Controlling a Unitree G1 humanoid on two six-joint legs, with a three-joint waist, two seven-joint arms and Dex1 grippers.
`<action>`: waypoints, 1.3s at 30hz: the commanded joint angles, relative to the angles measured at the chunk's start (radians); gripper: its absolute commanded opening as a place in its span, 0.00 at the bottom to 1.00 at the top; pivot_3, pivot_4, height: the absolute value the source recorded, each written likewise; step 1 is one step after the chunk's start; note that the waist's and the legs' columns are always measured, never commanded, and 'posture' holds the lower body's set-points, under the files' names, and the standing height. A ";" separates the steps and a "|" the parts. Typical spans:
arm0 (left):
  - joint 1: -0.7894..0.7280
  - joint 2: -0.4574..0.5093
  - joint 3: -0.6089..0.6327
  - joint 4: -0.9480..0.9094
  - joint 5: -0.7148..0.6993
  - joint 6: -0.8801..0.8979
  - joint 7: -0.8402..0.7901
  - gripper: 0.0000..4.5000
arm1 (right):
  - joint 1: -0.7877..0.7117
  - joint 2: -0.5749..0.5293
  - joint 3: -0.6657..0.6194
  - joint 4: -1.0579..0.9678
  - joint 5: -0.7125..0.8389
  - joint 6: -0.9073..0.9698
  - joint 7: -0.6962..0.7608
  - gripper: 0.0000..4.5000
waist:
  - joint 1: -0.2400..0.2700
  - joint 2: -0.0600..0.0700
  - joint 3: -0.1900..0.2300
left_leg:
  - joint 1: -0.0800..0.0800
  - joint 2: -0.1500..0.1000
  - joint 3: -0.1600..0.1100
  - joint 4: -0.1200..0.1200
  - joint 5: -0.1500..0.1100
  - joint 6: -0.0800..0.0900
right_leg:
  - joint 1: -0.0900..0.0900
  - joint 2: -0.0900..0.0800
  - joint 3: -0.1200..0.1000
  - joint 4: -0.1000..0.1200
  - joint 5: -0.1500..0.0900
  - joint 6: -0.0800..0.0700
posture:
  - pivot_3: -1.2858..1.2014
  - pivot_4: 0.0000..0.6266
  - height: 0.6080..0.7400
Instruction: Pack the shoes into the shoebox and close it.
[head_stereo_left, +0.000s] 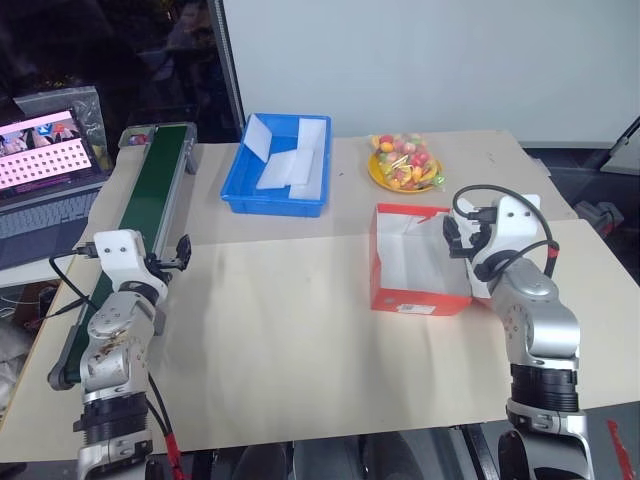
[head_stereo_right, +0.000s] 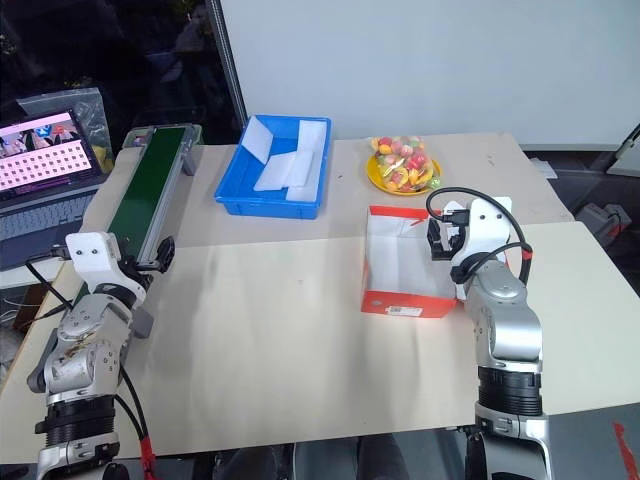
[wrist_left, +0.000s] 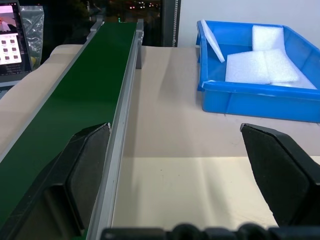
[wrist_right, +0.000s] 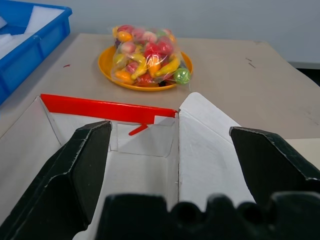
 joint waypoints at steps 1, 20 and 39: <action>0.001 0.023 0.005 -0.038 0.009 0.000 0.005 1.00 | -0.020 0.001 -0.018 -0.032 -0.003 -0.031 -0.011 0.99 | 0.000 0.000 0.000 | 0.000 0.000 0.000 0.000 0.000 0.000 | 0.000 0.000 0.000 0.000 0.000 0.000 | 0.52 0.24 1.00; 0.103 0.048 0.034 -0.132 0.003 0.018 -0.020 1.00 | -0.195 -0.057 0.484 -0.190 0.213 0.034 0.624 0.99 | -0.008 -0.002 0.000 | -0.001 0.001 -0.004 0.002 -0.002 -0.004 | 0.000 0.001 -0.003 -0.002 0.001 0.000 | 0.52 0.24 1.00; 0.135 0.119 0.091 -0.145 -0.020 0.084 -0.011 1.00 | -0.124 0.034 0.463 -0.203 0.143 0.021 0.508 0.99 | -0.011 -0.001 0.000 | -0.001 0.003 -0.005 0.001 -0.003 -0.006 | -0.002 0.004 -0.003 0.000 0.001 -0.001 | 0.52 0.24 1.00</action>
